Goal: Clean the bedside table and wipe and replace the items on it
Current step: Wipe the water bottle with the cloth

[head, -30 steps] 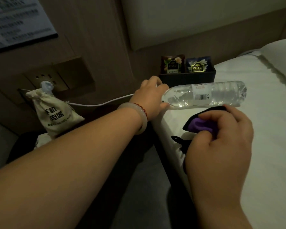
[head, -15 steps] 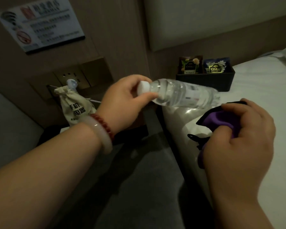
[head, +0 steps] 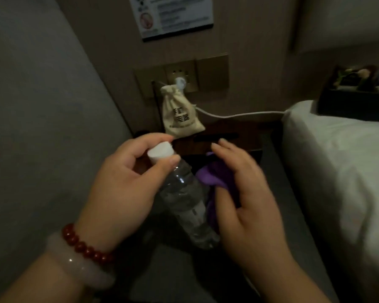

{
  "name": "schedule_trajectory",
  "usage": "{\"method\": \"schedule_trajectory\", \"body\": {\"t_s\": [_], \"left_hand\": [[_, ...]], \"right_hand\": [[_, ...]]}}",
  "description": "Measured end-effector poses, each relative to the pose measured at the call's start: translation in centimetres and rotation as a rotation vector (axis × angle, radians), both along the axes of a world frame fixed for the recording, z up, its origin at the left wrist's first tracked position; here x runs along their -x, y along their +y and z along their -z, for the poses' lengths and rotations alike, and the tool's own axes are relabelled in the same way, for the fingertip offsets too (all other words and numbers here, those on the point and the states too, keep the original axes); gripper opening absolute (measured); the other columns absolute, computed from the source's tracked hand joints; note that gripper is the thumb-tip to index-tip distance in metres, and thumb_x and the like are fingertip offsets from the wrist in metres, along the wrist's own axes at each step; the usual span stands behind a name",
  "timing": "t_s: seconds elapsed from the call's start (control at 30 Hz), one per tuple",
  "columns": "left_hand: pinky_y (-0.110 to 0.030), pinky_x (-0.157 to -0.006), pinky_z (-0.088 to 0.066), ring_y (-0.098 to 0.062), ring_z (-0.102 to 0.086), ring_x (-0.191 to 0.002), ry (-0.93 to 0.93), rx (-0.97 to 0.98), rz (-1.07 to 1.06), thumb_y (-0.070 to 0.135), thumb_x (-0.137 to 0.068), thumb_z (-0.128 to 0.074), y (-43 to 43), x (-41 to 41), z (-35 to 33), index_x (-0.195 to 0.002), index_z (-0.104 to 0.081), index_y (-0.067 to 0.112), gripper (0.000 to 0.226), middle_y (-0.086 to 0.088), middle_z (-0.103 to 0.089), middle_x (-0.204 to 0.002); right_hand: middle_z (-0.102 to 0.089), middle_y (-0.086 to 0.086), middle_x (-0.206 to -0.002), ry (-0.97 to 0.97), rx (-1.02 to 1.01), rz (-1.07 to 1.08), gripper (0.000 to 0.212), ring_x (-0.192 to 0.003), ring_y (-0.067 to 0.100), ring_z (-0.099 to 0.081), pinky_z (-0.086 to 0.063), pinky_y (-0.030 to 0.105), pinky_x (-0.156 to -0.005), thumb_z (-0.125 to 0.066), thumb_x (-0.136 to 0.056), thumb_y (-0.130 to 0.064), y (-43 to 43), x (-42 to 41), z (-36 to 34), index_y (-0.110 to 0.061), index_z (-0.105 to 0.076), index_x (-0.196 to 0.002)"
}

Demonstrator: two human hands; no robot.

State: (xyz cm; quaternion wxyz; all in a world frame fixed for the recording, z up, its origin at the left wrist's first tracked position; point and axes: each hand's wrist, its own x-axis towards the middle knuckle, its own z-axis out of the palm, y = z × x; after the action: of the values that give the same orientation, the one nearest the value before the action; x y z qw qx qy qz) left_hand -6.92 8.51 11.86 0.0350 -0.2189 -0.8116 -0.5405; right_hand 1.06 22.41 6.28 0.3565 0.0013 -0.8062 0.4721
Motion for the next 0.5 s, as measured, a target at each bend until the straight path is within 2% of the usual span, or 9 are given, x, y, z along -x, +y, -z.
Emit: {"method": "schedule_trajectory", "body": {"t_s": [0.07, 0.13, 0.23, 0.33, 0.43, 0.5], "left_hand": [[-0.033, -0.081, -0.052, -0.01, -0.068, -0.091, -0.055, -0.136, -0.001, 0.04, -0.07, -0.079, -1.2, -1.0, -0.1, -0.097, -0.07, 0.037, 0.029, 0.004, -0.072, -0.097], [-0.028, -0.074, -0.051, -0.009, -0.068, -0.086, -0.087, -0.228, -0.014, 0.038, -0.069, -0.077, -2.1, -1.8, -0.2, -0.095, -0.071, 0.034, 0.027, 0.003, -0.073, -0.093], [-0.021, -0.069, -0.053, -0.009, -0.07, -0.087, -0.106, -0.272, -0.022, 0.026, -0.074, -0.071, -3.3, -2.4, -0.5, -0.096, -0.07, 0.029, 0.022, 0.003, -0.073, -0.092], [-0.017, -0.068, -0.053, -0.006, -0.069, -0.089, -0.074, -0.258, -0.018, 0.017, -0.08, -0.069, -4.0, -2.9, -0.7, -0.103, -0.069, 0.025, 0.024, 0.001, -0.07, -0.099], [-0.018, -0.07, -0.054, -0.004, -0.068, -0.091, -0.011, -0.243, -0.005, 0.027, -0.074, -0.069, -4.6, -2.9, -0.3, -0.109, -0.064, 0.029, 0.035, 0.006, -0.068, -0.102], [-0.019, -0.076, -0.054, -0.004, -0.066, -0.1, -0.04, -0.292, 0.056, 0.032, -0.069, -0.074, -5.2, -2.7, 0.3, -0.123, -0.051, 0.037, 0.059, 0.014, -0.066, -0.109]], "right_hand": [[-0.037, -0.018, -0.146, -0.04, 0.103, -0.237, 0.067, -0.133, -0.007, -0.031, -0.025, 0.006, -0.103, -0.06, -0.084, -0.007, -2.0, -0.1, 0.2, -0.033, -0.035, -0.141], [-0.033, -0.026, -0.146, -0.098, 0.204, -0.396, 0.079, -0.133, -0.009, -0.031, -0.027, 0.006, -0.102, -0.068, -0.079, -0.029, -3.1, -0.4, 0.1, -0.04, -0.025, -0.145], [-0.033, -0.028, -0.144, -0.163, 0.124, -0.441, 0.097, -0.131, -0.008, -0.034, -0.033, 0.011, -0.102, -0.078, -0.063, -0.048, -4.3, 0.0, 0.1, -0.048, -0.022, -0.143], [-0.04, -0.029, -0.136, -0.238, 0.148, -0.344, 0.105, -0.123, -0.009, -0.043, -0.044, 0.022, -0.1, -0.086, -0.055, -0.044, -5.7, 0.8, 0.9, -0.056, -0.023, -0.138], [-0.051, -0.031, -0.123, -0.204, 0.188, -0.308, 0.09, -0.111, -0.009, -0.053, -0.049, 0.017, -0.09, -0.087, -0.058, -0.034, -6.7, 1.3, 1.7, -0.046, -0.038, -0.132], [-0.056, -0.031, -0.116, -0.156, 0.221, -0.292, 0.08, -0.104, -0.008, -0.058, -0.048, 0.011, -0.083, -0.087, -0.059, -0.023, -7.1, 1.4, 1.8, -0.04, -0.045, -0.126]]}}
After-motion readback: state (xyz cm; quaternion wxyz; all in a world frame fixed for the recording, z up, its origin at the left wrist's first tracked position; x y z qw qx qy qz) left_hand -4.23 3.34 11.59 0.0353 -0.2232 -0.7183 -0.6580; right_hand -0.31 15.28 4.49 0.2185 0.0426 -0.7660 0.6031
